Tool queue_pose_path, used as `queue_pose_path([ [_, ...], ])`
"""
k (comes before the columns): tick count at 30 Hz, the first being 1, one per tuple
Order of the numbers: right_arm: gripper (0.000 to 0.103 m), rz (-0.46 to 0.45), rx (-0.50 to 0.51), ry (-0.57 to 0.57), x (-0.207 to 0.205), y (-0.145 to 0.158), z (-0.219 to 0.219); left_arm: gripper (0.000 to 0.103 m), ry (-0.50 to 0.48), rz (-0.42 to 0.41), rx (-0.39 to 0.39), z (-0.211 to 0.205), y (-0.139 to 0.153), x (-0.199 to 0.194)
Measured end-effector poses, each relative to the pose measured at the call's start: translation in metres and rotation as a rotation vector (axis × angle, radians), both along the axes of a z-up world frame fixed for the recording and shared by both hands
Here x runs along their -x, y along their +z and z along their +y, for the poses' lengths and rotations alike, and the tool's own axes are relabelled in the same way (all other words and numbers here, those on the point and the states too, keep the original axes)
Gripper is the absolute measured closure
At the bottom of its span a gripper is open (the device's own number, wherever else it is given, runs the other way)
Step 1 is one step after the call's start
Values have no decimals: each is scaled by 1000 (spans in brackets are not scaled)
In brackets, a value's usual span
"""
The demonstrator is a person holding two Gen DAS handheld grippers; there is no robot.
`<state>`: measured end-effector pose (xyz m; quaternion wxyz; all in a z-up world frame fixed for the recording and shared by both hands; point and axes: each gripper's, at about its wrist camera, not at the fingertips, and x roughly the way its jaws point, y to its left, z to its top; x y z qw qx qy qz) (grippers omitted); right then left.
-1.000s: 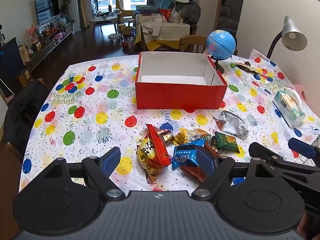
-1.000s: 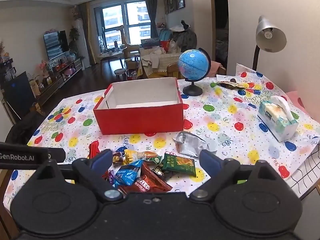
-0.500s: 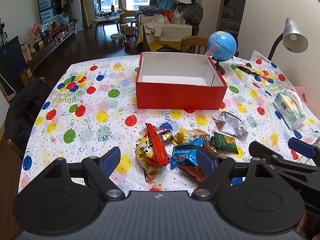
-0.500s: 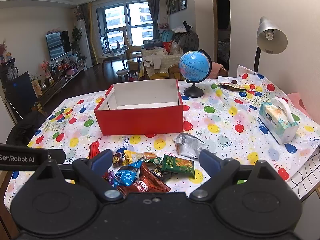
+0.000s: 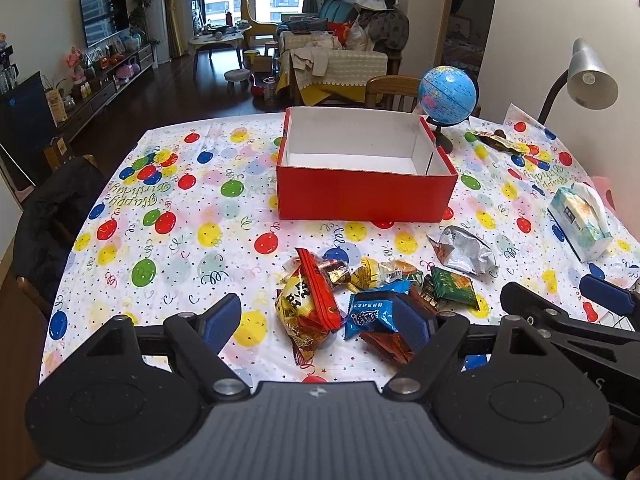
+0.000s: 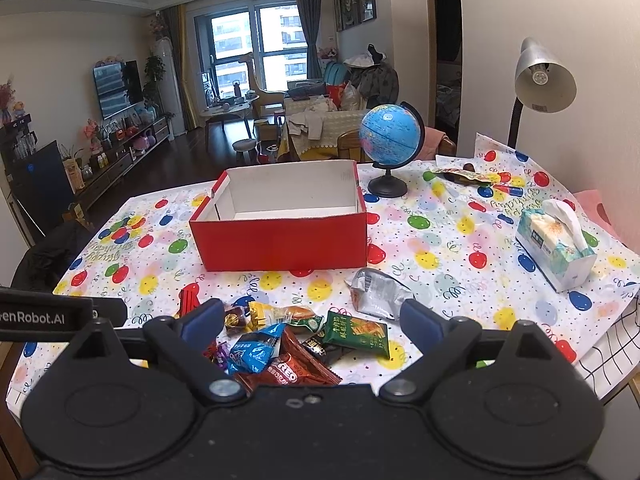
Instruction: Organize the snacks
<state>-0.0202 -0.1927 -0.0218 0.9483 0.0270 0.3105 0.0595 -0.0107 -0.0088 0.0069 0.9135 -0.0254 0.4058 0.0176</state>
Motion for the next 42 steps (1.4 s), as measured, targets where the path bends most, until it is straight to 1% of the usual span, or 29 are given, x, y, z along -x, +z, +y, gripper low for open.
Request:
queue_pose_path([
  [4, 8, -1, 0, 1, 0, -1, 1, 20, 0, -2, 0, 0, 1, 1],
  [16, 8, -24, 2, 10, 2, 10, -3, 20, -11, -12, -6, -3, 5, 4],
  [28, 8, -39, -3, 27, 6, 8, 0, 20, -12, -16, -4, -2, 6, 5],
  [35, 8, -48, -7, 31, 8, 10, 0, 20, 0, -23, -9, -3, 10, 7],
  [42, 8, -70, -15, 52, 8, 15, -2, 20, 21, -47, -11, -6, 16, 10],
])
